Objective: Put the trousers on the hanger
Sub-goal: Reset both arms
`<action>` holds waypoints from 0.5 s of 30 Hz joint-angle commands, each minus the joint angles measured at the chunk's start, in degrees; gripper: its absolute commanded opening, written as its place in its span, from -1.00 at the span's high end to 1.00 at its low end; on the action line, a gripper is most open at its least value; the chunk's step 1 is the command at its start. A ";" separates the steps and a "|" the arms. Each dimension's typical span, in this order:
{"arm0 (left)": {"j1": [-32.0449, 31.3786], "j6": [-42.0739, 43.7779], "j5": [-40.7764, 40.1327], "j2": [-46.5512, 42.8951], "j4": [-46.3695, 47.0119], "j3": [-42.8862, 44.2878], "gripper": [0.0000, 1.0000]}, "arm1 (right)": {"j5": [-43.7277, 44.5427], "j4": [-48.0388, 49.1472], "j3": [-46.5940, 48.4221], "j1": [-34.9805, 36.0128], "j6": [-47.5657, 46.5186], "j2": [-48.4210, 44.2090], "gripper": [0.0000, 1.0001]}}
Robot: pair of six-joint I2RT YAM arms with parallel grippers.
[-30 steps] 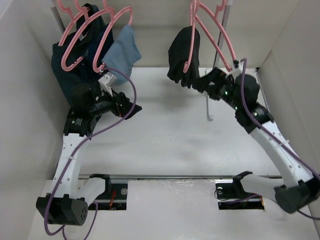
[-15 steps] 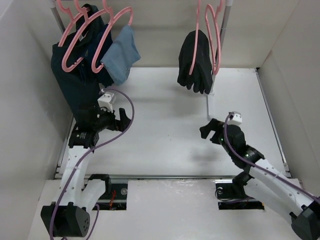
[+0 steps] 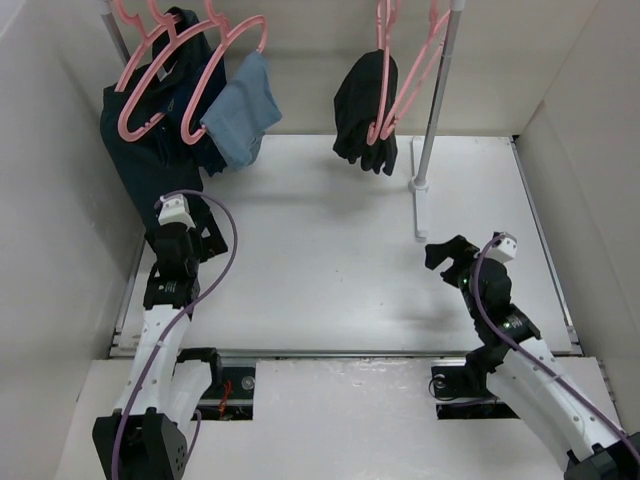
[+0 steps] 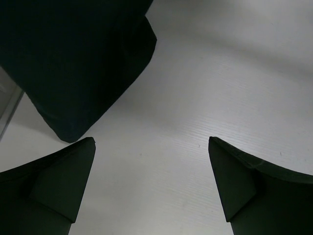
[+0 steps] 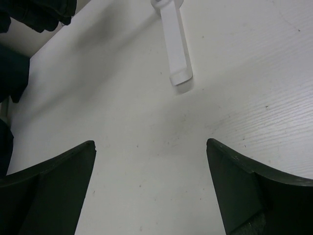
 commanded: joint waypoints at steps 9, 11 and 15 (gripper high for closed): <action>0.09 -2.21 -4.77 -0.85 5.50 0.05 -1.00 | 2.16 2.63 3.31 -0.64 0.36 1.88 -0.99; 0.09 -2.21 -4.77 -0.85 5.50 -0.47 -1.00 | 2.68 2.63 3.32 -0.64 0.36 1.88 -0.99; 0.09 -2.21 -4.77 -0.85 5.50 -0.47 -1.00 | 2.69 2.63 3.85 -0.64 0.36 1.88 -0.99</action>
